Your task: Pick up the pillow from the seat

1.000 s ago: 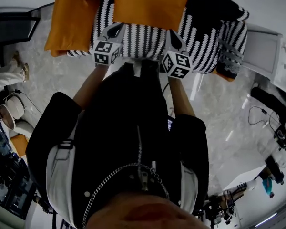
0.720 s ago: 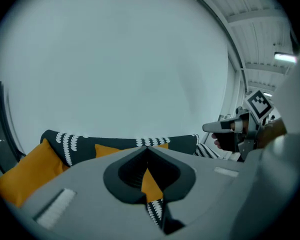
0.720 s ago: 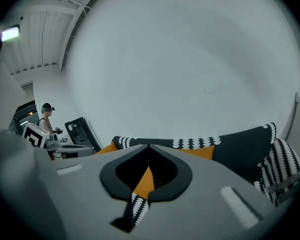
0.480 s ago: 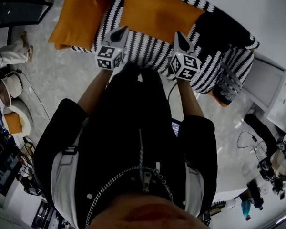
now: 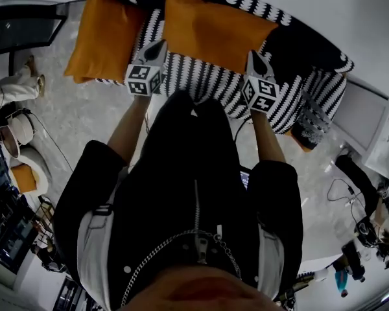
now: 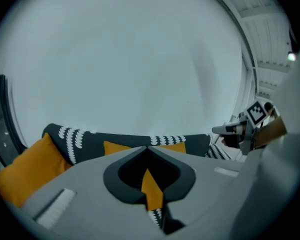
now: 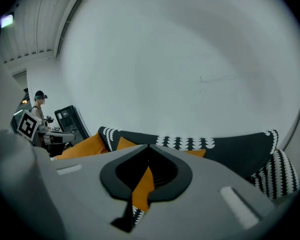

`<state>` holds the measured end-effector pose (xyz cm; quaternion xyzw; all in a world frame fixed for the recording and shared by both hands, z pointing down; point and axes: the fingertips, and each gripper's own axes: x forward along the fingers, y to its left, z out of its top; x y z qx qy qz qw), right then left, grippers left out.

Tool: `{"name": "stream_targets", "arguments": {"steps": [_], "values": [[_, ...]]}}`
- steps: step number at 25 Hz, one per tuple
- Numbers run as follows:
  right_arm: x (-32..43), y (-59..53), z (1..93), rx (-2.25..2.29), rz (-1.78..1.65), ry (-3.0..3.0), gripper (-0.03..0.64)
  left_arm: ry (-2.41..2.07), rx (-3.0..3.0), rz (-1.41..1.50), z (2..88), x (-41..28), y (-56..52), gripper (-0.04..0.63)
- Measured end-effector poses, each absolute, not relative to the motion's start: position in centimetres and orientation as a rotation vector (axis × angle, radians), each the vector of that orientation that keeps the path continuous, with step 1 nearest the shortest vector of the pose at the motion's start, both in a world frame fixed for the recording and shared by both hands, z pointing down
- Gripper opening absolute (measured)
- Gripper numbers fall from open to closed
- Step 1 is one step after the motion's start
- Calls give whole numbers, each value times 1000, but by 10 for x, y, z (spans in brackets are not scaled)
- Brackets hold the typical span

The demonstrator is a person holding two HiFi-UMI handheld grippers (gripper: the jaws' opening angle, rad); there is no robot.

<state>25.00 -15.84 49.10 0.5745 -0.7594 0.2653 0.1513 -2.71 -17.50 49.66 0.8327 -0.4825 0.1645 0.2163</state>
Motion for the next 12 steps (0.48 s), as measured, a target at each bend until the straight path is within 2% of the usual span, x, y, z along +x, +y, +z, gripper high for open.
{"name": "stream_targets", "arguments": {"steps": [3, 7, 11, 12], "values": [[277, -168, 511, 1669, 783, -2129, -2, -1266, 2243, 350, 527, -22, -197, 9], [271, -185, 530, 1695, 794, -2154, 24, -1292, 2206, 518, 573, -59, -221, 9], [277, -198, 563, 1716, 844, -2192, 224, -1237, 2169, 552, 623, -69, -238, 9], [280, -199, 574, 1712, 851, -2180, 251, -1221, 2164, 565, 634, -70, -240, 9]]}}
